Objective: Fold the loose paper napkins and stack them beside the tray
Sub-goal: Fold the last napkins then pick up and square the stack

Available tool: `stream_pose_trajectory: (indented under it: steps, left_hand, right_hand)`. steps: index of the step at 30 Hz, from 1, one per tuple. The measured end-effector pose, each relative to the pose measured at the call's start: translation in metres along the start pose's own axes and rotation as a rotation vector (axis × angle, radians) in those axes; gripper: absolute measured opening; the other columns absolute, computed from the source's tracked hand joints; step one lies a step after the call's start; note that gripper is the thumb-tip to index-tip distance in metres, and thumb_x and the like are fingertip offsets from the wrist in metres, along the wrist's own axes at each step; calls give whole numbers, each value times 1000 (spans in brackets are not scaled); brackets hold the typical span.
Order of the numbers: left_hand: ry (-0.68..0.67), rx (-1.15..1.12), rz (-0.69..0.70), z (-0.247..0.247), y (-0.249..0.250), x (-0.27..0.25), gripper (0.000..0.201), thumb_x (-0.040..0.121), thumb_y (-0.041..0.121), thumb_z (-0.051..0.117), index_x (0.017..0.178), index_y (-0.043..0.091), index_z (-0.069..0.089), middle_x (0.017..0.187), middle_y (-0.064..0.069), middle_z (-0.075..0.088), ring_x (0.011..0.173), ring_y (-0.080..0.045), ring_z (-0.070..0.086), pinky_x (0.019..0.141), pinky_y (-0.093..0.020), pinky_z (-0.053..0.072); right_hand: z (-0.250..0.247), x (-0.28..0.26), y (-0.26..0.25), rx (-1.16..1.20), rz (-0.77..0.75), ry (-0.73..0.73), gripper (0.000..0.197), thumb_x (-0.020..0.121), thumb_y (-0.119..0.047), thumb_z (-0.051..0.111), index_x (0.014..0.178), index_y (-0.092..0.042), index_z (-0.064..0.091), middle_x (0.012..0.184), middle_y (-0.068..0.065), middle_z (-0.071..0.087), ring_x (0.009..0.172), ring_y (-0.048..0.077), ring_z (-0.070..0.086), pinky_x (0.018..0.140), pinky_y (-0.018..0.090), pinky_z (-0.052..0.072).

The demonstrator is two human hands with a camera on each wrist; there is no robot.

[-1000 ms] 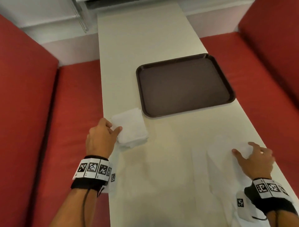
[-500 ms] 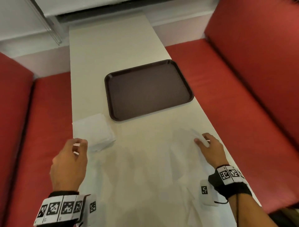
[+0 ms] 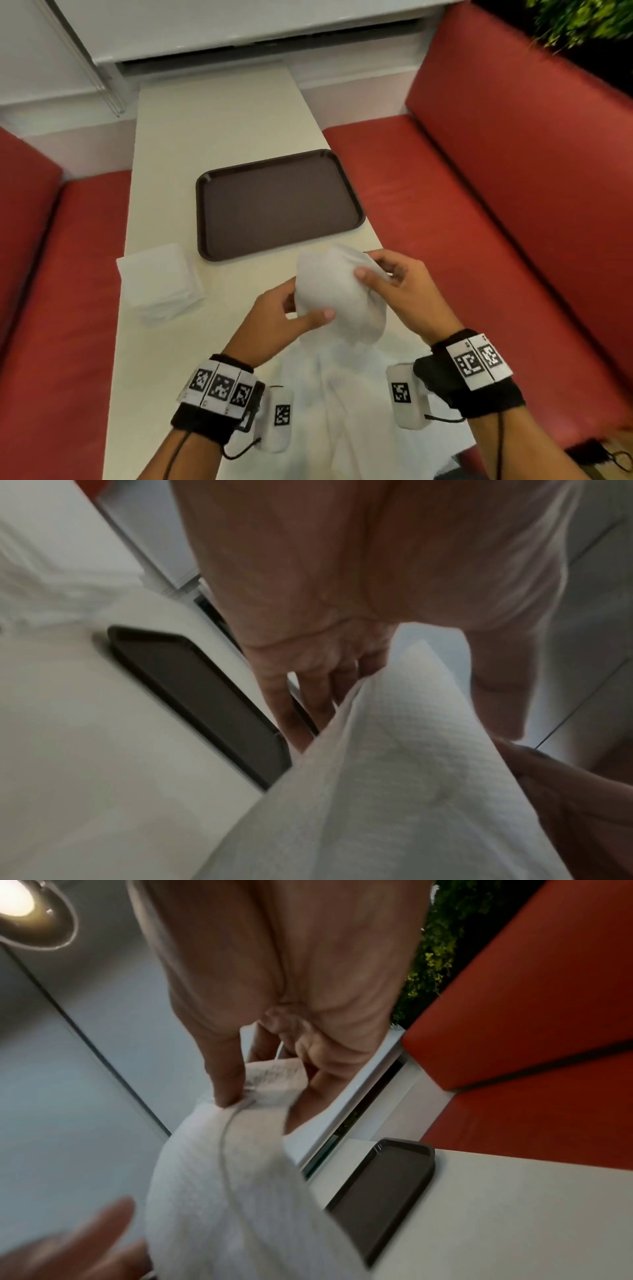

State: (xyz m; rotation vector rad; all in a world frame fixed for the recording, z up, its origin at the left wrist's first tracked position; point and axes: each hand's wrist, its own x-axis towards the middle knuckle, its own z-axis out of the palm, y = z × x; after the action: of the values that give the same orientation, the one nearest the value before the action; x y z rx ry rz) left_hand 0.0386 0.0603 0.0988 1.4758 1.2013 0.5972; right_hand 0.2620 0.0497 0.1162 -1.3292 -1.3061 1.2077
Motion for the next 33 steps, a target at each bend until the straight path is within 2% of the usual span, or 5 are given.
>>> stream_pose_trajectory:
  steps: [6, 11, 24, 29, 33]
  left_hand:
    - [185, -213, -42, 12, -6, -2, 22, 87, 28, 74, 106, 17, 75, 103, 3, 78, 95, -17, 74, 86, -38, 59]
    - [299, -278, -230, 15, -34, -2, 20, 87, 28, 75, 103, 17, 77, 98, 1, 78, 92, -20, 74, 81, -39, 61]
    - [329, -321, -288, -4, -51, -28, 19, 88, 30, 74, 104, 20, 74, 102, -3, 77, 99, -28, 72, 82, -53, 58]
    - [277, -481, -190, -12, -18, -30, 28, 91, 25, 67, 118, 19, 70, 111, -7, 75, 103, -28, 72, 86, -46, 58]
    - [278, -442, -125, -23, -4, -36, 30, 90, 26, 68, 120, 21, 69, 108, -6, 77, 100, -28, 73, 87, -47, 58]
  right_hand:
    - [-7, -3, 12, 132, 193, 28, 56, 76, -50, 77, 127, -40, 57, 119, -4, 66, 114, 8, 62, 92, 38, 56]
    - [2, -18, 46, 336, 303, -8, 58, 80, -3, 77, 130, -26, 57, 102, 17, 71, 97, 28, 71, 76, 39, 59]
    - [17, -16, 126, -714, 240, 223, 57, 89, -30, 70, 141, -23, 47, 130, 7, 47, 115, 23, 48, 95, 33, 44]
    - [44, -17, 38, -30, 355, -126, 49, 81, -64, 53, 110, -28, 68, 104, -5, 69, 88, 10, 67, 79, 24, 50]
    - [56, -15, 10, 156, 209, -201, 23, 87, -26, 70, 108, -17, 73, 105, 0, 76, 97, 17, 71, 87, 31, 58]
